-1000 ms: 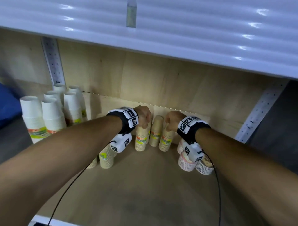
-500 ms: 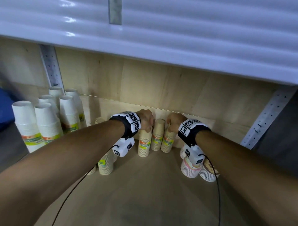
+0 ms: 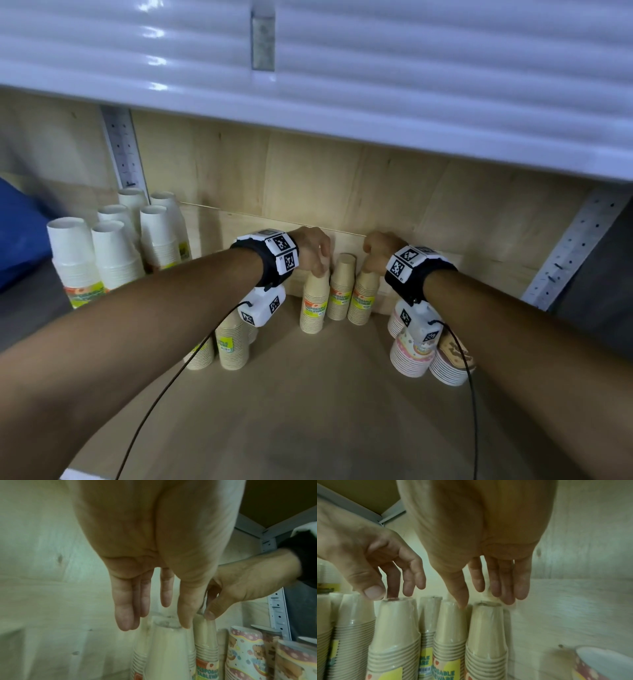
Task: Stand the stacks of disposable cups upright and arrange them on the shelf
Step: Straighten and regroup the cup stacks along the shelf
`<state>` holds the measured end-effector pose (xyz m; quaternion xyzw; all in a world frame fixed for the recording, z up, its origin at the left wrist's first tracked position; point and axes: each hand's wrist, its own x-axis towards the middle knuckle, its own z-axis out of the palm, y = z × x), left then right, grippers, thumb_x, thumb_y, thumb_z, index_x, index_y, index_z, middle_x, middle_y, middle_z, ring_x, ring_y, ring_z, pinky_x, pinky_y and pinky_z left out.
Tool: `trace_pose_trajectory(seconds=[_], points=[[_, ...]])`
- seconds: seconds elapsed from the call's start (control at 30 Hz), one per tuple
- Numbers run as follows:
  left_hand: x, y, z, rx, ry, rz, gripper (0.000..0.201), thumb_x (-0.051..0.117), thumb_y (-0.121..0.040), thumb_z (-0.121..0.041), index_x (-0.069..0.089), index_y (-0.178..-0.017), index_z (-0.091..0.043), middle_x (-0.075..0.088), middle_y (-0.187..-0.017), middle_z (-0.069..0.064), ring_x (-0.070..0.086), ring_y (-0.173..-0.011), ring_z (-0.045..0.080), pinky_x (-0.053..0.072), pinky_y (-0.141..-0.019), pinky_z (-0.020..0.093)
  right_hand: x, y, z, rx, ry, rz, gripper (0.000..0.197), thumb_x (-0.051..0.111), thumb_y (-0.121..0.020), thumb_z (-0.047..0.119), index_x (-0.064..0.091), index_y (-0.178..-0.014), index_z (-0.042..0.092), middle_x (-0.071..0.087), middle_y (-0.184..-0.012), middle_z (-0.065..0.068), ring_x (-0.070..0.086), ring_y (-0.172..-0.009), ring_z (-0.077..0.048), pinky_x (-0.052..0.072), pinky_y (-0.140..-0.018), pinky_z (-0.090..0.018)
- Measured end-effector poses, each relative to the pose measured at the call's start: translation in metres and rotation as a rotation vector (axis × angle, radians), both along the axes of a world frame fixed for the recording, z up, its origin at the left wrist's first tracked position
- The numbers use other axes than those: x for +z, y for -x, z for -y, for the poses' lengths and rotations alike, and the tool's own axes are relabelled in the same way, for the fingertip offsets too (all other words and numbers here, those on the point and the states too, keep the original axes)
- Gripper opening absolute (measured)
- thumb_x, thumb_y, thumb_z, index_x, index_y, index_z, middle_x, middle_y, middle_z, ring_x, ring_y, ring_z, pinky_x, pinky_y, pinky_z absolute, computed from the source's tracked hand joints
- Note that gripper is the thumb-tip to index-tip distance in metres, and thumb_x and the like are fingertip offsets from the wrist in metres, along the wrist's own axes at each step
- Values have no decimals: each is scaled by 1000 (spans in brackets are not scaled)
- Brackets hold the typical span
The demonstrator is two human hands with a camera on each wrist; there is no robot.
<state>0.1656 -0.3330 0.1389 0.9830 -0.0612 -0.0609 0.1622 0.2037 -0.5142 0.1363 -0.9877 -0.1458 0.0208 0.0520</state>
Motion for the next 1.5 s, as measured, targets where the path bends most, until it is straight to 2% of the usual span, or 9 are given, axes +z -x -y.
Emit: trace_pose_trajectory(seconds=[0.13,0.47,0.6,0.73,0.87,1.07,1.2,1.33,1.5], points=[[16,11,-15,36,-20,32,44,79,-78,-23,62,-119,-21,43,-109,-6,49,-94,16,41,-76,25,14,11,-11,25,-18,37,45,69,-85,29,59,-121,5,59,-121,-13,61,-106,-28,52,-90,-34],[45,62,-70,187,-81,24,40,79,-77,-23,61,-112,-28,46,-86,-13,57,-85,17,49,-65,26,39,58,-87,187,-126,114,35,66,-79,29,64,-109,12,64,-107,-9,64,-92,-26,56,-83,-36],[44,88,-96,229,-113,24,36,79,-77,-24,62,-108,-30,50,-90,-11,59,-87,17,52,-69,28,34,79,-122,261,-198,65,34,69,-79,30,67,-106,10,66,-106,-11,65,-93,-29,56,-84,-36],[37,109,-116,247,-164,-6,34,79,-73,-27,63,-103,-32,58,-117,-3,59,-97,18,55,-78,33,22,102,-150,316,-206,8,30,71,-78,30,69,-104,16,67,-105,-6,65,-91,-26,55,-82,-32],[27,124,-126,262,-191,-16,40,74,-82,-18,62,-121,-18,54,-102,-3,57,-87,16,46,-58,21,6,120,-170,343,-191,-62,29,73,-71,34,69,-94,18,67,-92,-2,66,-81,-24,56,-74,-30],[3,130,-141,289,-184,-27,42,75,-78,-20,63,-118,-25,51,-113,-3,52,-93,17,45,-71,26,-10,128,-181,375,-195,-109,17,71,-73,35,61,-82,24,64,-89,-1,65,-83,-25,53,-73,-29],[-10,131,-143,277,-138,-36,39,74,-80,-19,65,-118,-22,55,-112,-4,55,-96,17,48,-72,27,-17,131,-183,387,-186,-119,25,75,-73,28,53,-86,25,59,-88,0,63,-88,-26,51,-73,-30],[-24,129,-143,260,-122,-50,39,72,-81,-16,66,-120,-17,64,-116,3,59,-103,21,53,-85,34,-23,133,-185,403,-145,-130,24,74,-78,24,65,-99,17,65,-98,-7,64,-95,-27,43,-71,-27],[-27,128,-143,232,-128,-45,35,70,-82,-13,68,-117,-17,66,-111,3,60,-101,22,54,-89,39,-25,132,-186,394,-121,-108,21,77,-76,22,62,-90,18,68,-106,-11,65,-97,-27,41,-69,-25]])
